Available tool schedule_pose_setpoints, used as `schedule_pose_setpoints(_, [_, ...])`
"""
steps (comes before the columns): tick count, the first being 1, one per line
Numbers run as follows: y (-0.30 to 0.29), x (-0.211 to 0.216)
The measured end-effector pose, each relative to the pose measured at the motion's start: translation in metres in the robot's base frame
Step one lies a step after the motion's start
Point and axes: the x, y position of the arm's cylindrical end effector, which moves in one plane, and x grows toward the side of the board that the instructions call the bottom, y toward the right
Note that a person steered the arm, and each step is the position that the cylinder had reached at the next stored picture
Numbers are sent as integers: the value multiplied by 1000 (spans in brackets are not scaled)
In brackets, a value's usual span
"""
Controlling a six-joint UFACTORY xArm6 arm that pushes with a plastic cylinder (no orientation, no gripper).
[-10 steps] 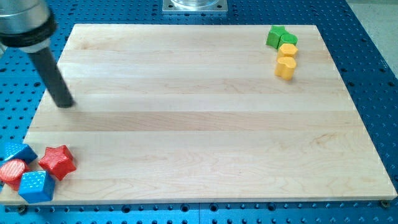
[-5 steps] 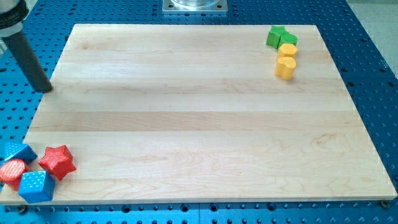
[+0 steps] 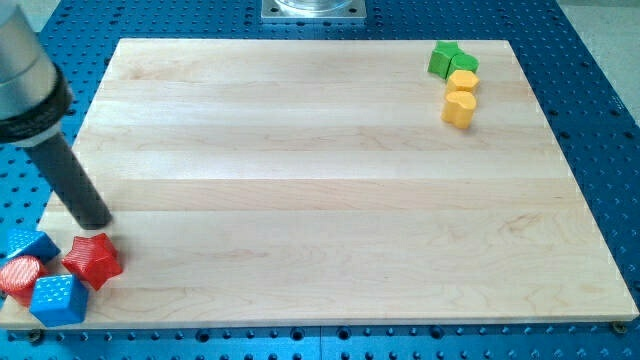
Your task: Push the red circle to the bottom left corner of the board along with the triangle
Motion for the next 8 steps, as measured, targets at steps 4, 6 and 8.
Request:
schedule_pose_setpoints(4, [-71, 8])
schedule_pose_setpoints(6, [-70, 36])
schedule_pose_setpoints(8, [-3, 38])
